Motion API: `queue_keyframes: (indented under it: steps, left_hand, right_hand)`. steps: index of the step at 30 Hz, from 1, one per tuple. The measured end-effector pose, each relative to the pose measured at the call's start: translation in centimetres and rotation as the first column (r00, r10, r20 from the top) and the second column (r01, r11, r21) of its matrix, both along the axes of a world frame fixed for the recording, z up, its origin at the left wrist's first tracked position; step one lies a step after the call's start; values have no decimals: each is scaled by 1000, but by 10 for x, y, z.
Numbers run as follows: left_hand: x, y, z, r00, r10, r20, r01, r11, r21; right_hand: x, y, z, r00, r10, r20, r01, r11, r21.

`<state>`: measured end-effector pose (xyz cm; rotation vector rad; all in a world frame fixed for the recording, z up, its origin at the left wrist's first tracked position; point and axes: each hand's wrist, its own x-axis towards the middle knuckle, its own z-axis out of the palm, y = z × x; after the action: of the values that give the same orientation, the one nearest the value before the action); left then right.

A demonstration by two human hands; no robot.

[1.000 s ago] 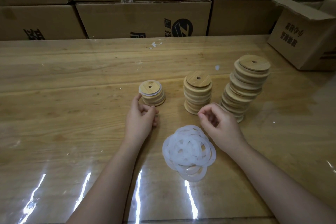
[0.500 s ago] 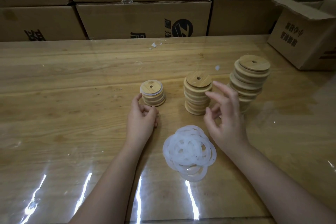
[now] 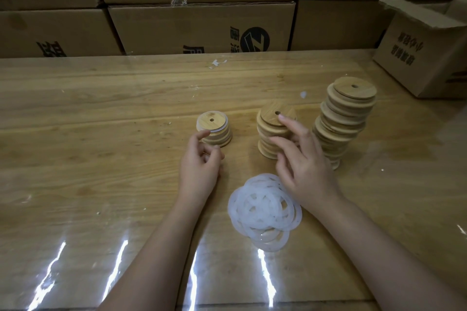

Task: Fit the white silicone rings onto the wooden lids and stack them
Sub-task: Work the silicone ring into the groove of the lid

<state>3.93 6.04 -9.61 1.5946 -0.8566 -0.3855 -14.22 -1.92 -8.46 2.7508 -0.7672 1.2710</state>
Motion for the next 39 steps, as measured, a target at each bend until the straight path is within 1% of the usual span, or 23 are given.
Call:
queue_keyframes:
  steps: [3,6,7,9,10,12,15,17,18,21,23,25,26,28,30,31,33,35,37,39]
  left_hand:
    - [-2,2,3,1000,-21,7,21,1000,-16]
    - [-7,5,7,997,-82,14,83,995,-48]
    - [-9,6,9,995,-98,-6,97,994,-57]
    - [-16,7,10,982,-140,-123,130,988,-89]
    - [-20,8,11,964,-180,-198,160,981,-111]
    - [-27,8,14,894,-283,-348,242,957,-158]
    - [-30,7,18,744,-413,-525,357,910,-211]
    - [-28,7,19,667,-487,-564,429,870,-244]
    - [-27,8,19,645,-516,-563,457,852,-256]
    - [-24,10,19,630,-534,-564,451,842,-294]
    - [-22,9,19,654,-487,-579,386,873,-298]
    - [-21,6,20,678,-417,-605,299,909,-291]
    - [-20,5,20,677,-386,-627,255,922,-293]
    - [-20,3,19,663,-350,-661,202,935,-292]
    - [-20,3,19,662,-341,-667,199,939,-282]
    - [-20,3,19,666,-339,-665,203,939,-276]
    - [-20,4,19,669,-337,-663,208,941,-268]
    - [-20,4,19,666,-334,-667,207,942,-266]
    - [-19,4,18,665,-333,-669,207,942,-263]
    - [-19,5,18,663,-339,-667,212,940,-268]
  right_hand:
    - [-1,3,1,1000,-15,11,16,1000,-13]
    - [-3,5,2,999,-18,41,19,999,-26]
    - [-3,5,3,998,-13,54,14,999,-34]
    - [-4,6,4,997,0,80,5,998,-57]
    - [-5,7,5,996,10,92,-3,997,-73]
    - [-6,10,7,993,58,104,-46,993,-111]
    - [-5,16,7,981,180,77,-167,975,-149]
    - [-3,21,6,965,256,51,-246,957,-153]
    - [-1,23,6,957,288,42,-279,949,-149]
    - [3,25,3,939,344,17,-340,934,-111]
    - [3,23,2,939,341,36,-340,940,-32]
    - [-2,18,2,946,311,89,-320,941,113]
    - [-5,14,2,948,300,110,-317,924,212]
    - [-11,8,1,953,289,93,-299,843,447]
    - [-15,2,0,952,305,-7,-230,730,644]
    - [-17,0,-1,941,334,-60,-198,682,704]
    - [-18,-2,0,909,399,-117,-182,635,750]
    - [-19,-2,2,888,440,-131,-194,618,762]
    - [-19,-1,1,892,437,-118,-197,610,767]
    - [-18,1,1,911,408,-53,-215,582,784]
